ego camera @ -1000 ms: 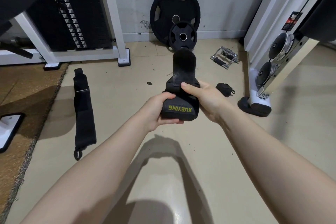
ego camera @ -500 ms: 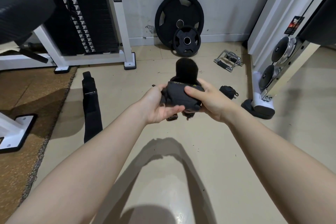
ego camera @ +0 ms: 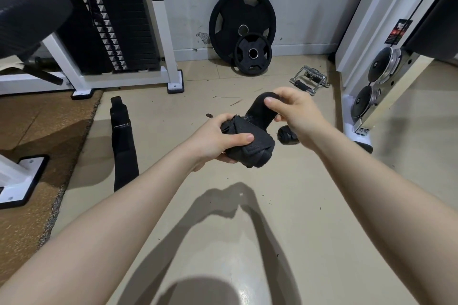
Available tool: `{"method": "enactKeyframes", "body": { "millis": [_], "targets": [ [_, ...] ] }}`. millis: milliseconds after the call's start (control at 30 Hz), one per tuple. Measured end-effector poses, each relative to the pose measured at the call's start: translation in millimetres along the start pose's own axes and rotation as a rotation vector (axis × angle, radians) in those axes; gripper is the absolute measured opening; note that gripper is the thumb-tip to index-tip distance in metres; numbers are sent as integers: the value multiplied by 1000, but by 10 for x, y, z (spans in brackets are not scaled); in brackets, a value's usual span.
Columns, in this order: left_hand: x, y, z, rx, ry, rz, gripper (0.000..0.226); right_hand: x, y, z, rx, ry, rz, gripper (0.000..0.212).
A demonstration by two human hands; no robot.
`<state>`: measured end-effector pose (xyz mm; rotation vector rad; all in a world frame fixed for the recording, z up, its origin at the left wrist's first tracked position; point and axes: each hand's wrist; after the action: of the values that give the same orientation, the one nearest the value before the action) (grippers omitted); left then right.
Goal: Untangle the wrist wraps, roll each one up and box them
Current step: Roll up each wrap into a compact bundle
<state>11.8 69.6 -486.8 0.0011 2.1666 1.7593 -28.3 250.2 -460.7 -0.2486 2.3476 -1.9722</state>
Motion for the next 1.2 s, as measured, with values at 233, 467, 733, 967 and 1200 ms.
{"method": "enactKeyframes", "body": {
  "millis": [233, 467, 733, 967, 1200],
  "targets": [
    [159, 11, 23, -88, 273, 8, 30, -67, -78, 253, -161, 40, -186, 7],
    [131, 52, 50, -542, 208, -169, 10, -225, 245, 622, -635, 214, -710, 23],
    [108, -39, -149, -706, 155, -165, 37, -108, 447, 501, -1142, -179, -922, 56],
    [148, -85, -182, -483, 181, -58, 21, -29, 141, 443, -116, -71, -308, 28],
    [199, 95, -82, -223, 293, 237, 36, 140, 219, 303, 400, -213, 216, 42]
  ]
}}
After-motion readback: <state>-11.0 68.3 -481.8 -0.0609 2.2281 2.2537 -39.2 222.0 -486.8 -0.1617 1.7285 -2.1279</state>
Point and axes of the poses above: each hand's wrist, its own x-axis towards the middle knuckle, its own z-axis out of the palm, y = z × x, and after that the axes turned 6 degrees about x, right-handed
